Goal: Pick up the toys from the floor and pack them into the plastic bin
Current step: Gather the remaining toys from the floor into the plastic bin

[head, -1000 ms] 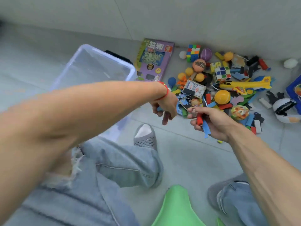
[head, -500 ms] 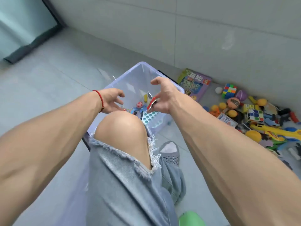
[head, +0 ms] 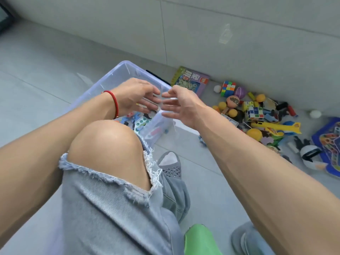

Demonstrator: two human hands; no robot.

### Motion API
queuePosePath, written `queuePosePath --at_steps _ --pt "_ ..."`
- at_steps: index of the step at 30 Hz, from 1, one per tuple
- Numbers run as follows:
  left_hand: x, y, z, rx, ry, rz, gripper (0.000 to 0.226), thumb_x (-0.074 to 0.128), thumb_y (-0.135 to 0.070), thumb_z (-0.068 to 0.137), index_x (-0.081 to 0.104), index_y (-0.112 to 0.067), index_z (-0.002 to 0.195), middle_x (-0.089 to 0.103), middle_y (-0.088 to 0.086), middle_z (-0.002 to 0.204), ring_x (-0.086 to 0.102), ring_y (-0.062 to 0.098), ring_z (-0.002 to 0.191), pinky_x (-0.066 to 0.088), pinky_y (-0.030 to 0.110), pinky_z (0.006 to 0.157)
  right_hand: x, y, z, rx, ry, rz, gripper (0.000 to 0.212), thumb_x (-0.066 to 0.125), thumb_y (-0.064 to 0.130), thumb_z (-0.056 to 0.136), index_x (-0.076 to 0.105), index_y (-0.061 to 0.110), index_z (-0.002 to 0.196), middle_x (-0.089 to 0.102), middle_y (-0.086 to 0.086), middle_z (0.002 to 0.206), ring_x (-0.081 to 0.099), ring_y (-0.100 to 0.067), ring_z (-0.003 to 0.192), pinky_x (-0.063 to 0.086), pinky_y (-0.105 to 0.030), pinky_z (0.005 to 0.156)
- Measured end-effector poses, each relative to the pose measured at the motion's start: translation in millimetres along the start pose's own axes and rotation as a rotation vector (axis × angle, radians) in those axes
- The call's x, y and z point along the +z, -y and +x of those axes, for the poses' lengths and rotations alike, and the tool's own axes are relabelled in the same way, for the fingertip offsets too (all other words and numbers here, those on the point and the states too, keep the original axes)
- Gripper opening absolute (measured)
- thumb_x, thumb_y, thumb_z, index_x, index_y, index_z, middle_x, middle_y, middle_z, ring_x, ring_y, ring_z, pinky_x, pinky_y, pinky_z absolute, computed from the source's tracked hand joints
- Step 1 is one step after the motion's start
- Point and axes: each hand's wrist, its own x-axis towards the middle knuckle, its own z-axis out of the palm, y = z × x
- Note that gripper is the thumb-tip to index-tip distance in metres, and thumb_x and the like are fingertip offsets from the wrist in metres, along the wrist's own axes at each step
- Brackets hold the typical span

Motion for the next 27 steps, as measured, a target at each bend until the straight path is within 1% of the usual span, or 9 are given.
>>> queuePosePath --at_steps 3,5,7,9,11,13,15,19,27 --pt "36.6 -1.1 19.3 0.005 0.216 -0.024 0.029 0.041 -0.005 0.096 0.064 -0.001 0.114 0.070 0.022 0.108 0.070 0.035 0.100 0.055 0.045 0.091 -66.3 -2.7 5.9 -0.044 -0.134 -0.079 0.011 0.049 0.010 0.092 0.059 0.013 0.089 0.052 -0.011 0.080 0.051 -0.022 0.067 0.046 -0.026 0.056" --pt "64.7 10.0 39.2 -0.024 0.292 0.057 0.028 0.043 -0.003 0.095 0.065 -0.002 0.112 0.069 0.022 0.107 0.068 0.034 0.097 0.056 0.045 0.090 -112.9 -15.8 13.5 0.012 -0.249 -0.176 0.014 0.045 0.010 0.094 0.055 0.017 0.087 0.048 -0.008 0.074 0.045 -0.019 0.062 0.037 -0.024 0.052" --pt "93.5 33.1 63.9 -0.059 0.294 0.221 0.023 0.048 -0.004 0.094 0.065 -0.003 0.109 0.068 0.018 0.103 0.066 0.029 0.091 0.057 0.044 0.088 -160.1 -41.6 25.0 0.067 -0.392 -0.336 0.015 0.048 0.018 0.093 0.062 0.012 0.092 0.059 -0.007 0.075 0.055 -0.021 0.062 0.047 -0.029 0.054" --pt "117.4 66.3 93.8 -0.052 0.267 0.494 0.023 0.053 -0.005 0.091 0.064 -0.009 0.110 0.066 0.012 0.102 0.065 0.027 0.090 0.058 0.041 0.086 -198.2 -72.8 33.5 0.066 -0.466 -0.533 0.021 0.051 0.022 0.090 0.067 0.008 0.090 0.070 -0.011 0.082 0.064 -0.025 0.067 0.057 -0.040 0.064" --pt "129.9 104.9 124.3 0.049 0.227 0.930 0.032 0.057 -0.009 0.087 0.060 -0.014 0.118 0.064 0.013 0.113 0.062 0.031 0.103 0.053 0.040 0.090 -220.0 -101.1 36.9 0.035 -0.473 -0.781 0.016 0.054 0.024 0.088 0.066 0.014 0.082 0.074 -0.013 0.094 0.067 -0.027 0.078 0.057 -0.040 0.069" --pt "134.1 141.5 149.1 0.172 0.185 1.308 0.039 0.055 -0.007 0.084 0.054 -0.012 0.123 0.057 0.019 0.121 0.054 0.039 0.109 0.050 0.048 0.090 -225.7 -123.3 39.7 -0.035 -0.470 -0.995 0.013 0.059 0.027 0.087 0.066 0.019 0.094 0.071 -0.008 0.103 0.066 -0.028 0.091 0.055 -0.038 0.072" --pt "137.8 164.2 161.8 0.237 0.135 1.545 0.041 0.055 -0.001 0.080 0.048 -0.008 0.121 0.049 0.023 0.117 0.050 0.044 0.103 0.052 0.055 0.077 -222.8 -140.9 47.3 -0.151 -0.479 -1.210 0.026 0.062 0.027 0.086 0.061 0.017 0.110 0.063 -0.008 0.113 0.060 -0.031 0.101 0.052 -0.040 0.075" --pt "145.6 171.3 157.9 0.307 0.127 1.716 0.044 0.048 0.005 0.081 0.042 -0.006 0.123 0.047 0.019 0.117 0.051 0.036 0.101 0.040 0.037 0.061 -205.4 -161.3 69.1 -0.332 -0.481 -1.504 0.050 0.070 0.032 0.083 0.052 0.015 0.126 0.052 -0.009 0.121 0.051 -0.030 0.109 0.047 -0.039 0.066" --pt "149.4 163.8 156.1 0.374 0.130 1.917 0.045 0.044 0.011 0.078 0.042 -0.006 0.119 0.046 0.012 0.118 0.053 0.024 0.089 0.007 0.031 0.047 -191.9 -159.8 105.5 -0.300 -0.465 -1.701 0.060 0.071 0.007 0.077 0.048 0.016 0.132 0.048 -0.011 0.117 0.050 -0.030 0.094 0.036 -0.035 0.051"
